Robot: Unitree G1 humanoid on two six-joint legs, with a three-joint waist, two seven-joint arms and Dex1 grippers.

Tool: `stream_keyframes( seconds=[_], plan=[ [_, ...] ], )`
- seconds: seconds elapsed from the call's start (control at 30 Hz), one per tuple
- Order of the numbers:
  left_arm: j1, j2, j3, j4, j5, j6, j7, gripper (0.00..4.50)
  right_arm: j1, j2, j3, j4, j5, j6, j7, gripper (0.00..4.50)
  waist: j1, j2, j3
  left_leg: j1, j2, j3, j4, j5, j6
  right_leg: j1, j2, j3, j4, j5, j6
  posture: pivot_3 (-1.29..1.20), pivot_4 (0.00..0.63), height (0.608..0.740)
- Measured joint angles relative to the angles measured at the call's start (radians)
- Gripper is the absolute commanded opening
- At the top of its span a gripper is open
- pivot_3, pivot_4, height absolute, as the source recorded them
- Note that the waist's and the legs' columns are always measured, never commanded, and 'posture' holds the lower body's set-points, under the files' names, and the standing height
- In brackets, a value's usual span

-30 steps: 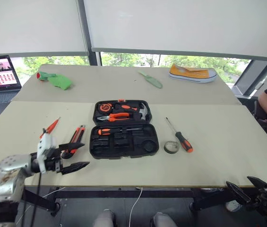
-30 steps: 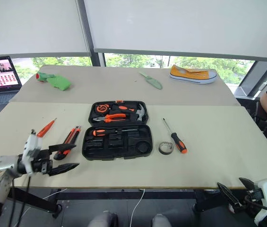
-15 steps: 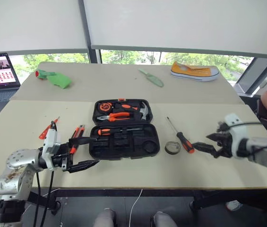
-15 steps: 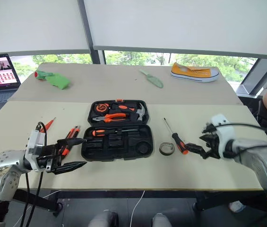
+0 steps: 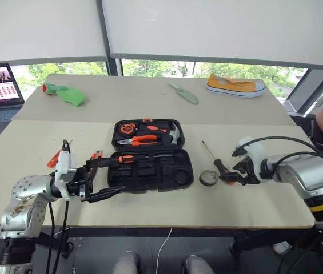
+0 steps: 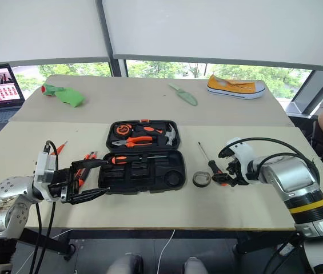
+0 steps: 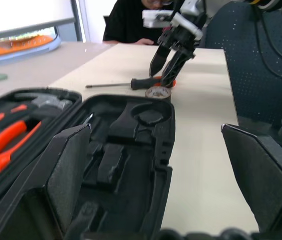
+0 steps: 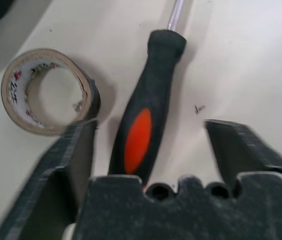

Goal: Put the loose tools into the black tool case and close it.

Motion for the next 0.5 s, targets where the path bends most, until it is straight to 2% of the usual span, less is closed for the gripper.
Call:
stream_keyframes(
  seconds=[0.03, 0.17, 0.27, 0.37, 0.5],
  plan=[
    [0.007, 0.0, 0.0, -0.013, -0.004, 0.001, 0.002, 4.5, 0.0, 0.003, 0.0, 0.003, -0.006, 0.004, 0.0, 2.37, 0.0, 0.0, 0.0, 0.0, 0.0, 0.0, 0.0, 0.0, 0.0, 0.0, 0.0, 0.0, 0.0, 0.0, 0.0, 0.0, 0.15, 0.74],
    [0.034, -0.003, 0.0, -0.042, -0.019, 0.003, 0.006, 4.5, -0.004, 0.026, -0.009, 0.028, -0.025, 0.009, -0.001, 1.06, -0.001, 0.0, 0.0, 0.0, 0.0, 0.0, 0.0, 0.0, 0.0, 0.0, 0.0, 0.0, 0.0, 0.0, 0.0, 0.0, 0.15, 0.74],
    [0.054, -0.002, 0.004, -0.062, -0.028, 0.005, 0.02, 4.5, 0.001, 0.025, -0.02, 0.036, -0.028, 0.003, 0.008, 1.01, 0.0, 0.0, 0.0, 0.0, 0.0, 0.0, 0.0, 0.0, 0.0, 0.0, 0.0, 0.0, 0.0, 0.0, 0.0, 0.0, 0.15, 0.74],
    [0.095, -0.001, 0.038, -0.067, -0.039, 0.015, 0.053, 4.5, 0.0, 0.023, -0.065, 0.035, -0.025, -0.085, 0.058, 1.01, -0.002, 0.001, 0.0, 0.0, 0.0, 0.0, 0.0, 0.0, 0.0, -0.001, 0.0, 0.001, 0.0, 0.0, 0.0, 0.0, 0.15, 0.74],
    [0.179, 0.012, 0.146, -0.072, -0.084, 0.062, 0.101, 4.5, -0.115, 0.03, -0.078, 0.022, -0.038, -0.408, 0.264, 1.01, -0.027, 0.001, 0.001, 0.0, 0.002, 0.001, 0.0, 0.0, 0.0, -0.005, 0.002, 0.002, 0.003, 0.0, 0.0, 0.0, 0.15, 0.74]
  ],
)
